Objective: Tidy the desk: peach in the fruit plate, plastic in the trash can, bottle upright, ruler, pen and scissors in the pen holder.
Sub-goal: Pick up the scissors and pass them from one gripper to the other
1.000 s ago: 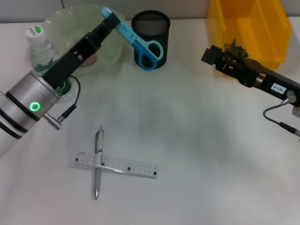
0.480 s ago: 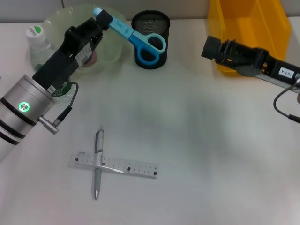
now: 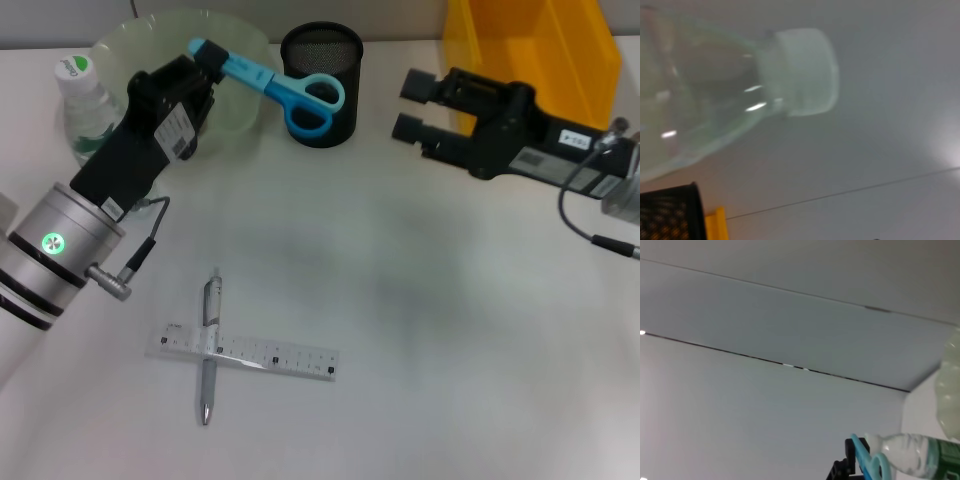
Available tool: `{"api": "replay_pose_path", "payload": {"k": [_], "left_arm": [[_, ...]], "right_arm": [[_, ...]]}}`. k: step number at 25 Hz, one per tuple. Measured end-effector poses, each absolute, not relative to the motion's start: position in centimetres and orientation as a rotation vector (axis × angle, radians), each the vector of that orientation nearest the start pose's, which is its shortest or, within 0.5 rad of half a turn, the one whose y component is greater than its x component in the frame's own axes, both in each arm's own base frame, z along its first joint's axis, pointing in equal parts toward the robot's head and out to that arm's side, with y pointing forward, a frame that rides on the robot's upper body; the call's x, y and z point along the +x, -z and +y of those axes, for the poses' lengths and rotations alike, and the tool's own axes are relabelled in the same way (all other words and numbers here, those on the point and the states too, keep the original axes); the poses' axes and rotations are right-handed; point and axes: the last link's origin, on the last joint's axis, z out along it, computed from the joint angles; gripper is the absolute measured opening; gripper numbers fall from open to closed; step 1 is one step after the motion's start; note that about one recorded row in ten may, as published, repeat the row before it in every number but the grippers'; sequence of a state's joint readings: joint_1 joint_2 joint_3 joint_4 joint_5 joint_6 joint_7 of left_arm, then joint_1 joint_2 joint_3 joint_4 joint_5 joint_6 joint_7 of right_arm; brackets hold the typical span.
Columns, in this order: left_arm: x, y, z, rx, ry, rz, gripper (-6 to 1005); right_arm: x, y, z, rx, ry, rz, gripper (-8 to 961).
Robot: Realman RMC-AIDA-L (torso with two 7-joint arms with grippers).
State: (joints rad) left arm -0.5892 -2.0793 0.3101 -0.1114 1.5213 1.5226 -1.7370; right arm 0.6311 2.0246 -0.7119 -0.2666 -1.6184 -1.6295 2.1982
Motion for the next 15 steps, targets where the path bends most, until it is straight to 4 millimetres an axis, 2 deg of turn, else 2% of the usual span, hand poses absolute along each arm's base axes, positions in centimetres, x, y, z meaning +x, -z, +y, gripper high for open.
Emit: {"api": "replay_pose_path", "payload": {"k": [5,15], "left_arm": [[-24.9,4.9,31.8,1.648,-1.937,1.961,89],[-25.1,5.7,31.7,1.604,-1.913,2.024,89]], "right_arm": [[22.3,2.4,33.7,-2.172,-1.429,2.159,657],[21.8,3.7,34.1,-2.127,-1.395,2.208,655]]}}
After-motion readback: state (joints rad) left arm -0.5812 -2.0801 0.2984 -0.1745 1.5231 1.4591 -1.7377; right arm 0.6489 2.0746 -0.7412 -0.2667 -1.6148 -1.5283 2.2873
